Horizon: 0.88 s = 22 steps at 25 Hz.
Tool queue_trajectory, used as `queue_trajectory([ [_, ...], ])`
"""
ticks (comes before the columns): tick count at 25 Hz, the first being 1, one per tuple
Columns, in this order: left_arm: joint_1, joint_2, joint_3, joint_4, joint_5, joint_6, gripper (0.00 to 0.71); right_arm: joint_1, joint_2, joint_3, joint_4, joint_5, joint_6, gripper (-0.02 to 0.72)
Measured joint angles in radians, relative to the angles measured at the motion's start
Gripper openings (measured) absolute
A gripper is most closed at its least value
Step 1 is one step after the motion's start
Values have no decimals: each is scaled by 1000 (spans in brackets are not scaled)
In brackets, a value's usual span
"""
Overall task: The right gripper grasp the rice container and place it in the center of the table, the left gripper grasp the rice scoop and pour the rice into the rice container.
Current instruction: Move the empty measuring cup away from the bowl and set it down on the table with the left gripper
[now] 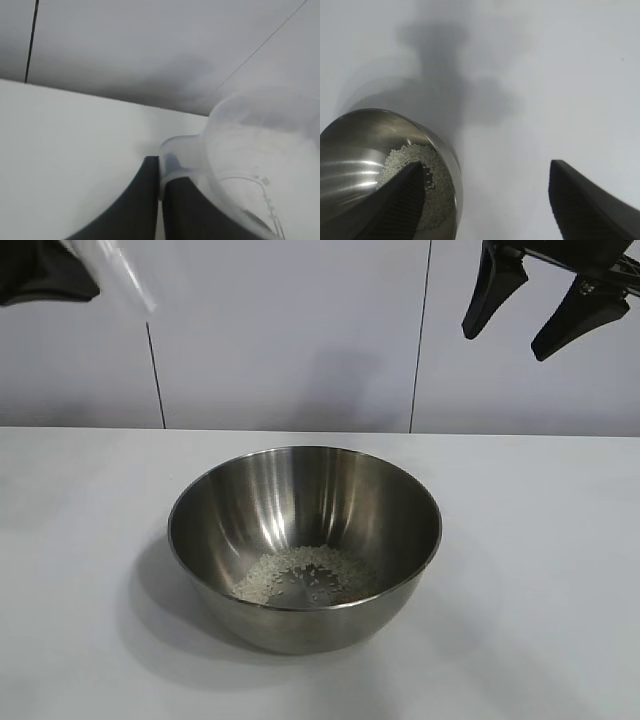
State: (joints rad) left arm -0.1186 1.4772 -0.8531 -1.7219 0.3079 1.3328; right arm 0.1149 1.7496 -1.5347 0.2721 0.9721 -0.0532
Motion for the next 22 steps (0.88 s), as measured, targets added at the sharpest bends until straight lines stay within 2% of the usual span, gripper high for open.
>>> queue_trajectory([
  [3,53,0,46,1,16,85,8,0,0,0,0,0,0,487],
  [5,66,0,74,1,18,203,8,0,0,0,0,0,0,487],
  [9,67,0,131,2,27,466,8,0,0,0,0,0,0,487],
  [13,67,0,148,2,18,626,8,0,0,0,0,-1,0,487],
  [18,67,16,148,2,33,722,8,0,0,0,0,-1,0,487],
  [22,67,113,148,2,63,741,8,0,0,0,0,-1,0,487],
])
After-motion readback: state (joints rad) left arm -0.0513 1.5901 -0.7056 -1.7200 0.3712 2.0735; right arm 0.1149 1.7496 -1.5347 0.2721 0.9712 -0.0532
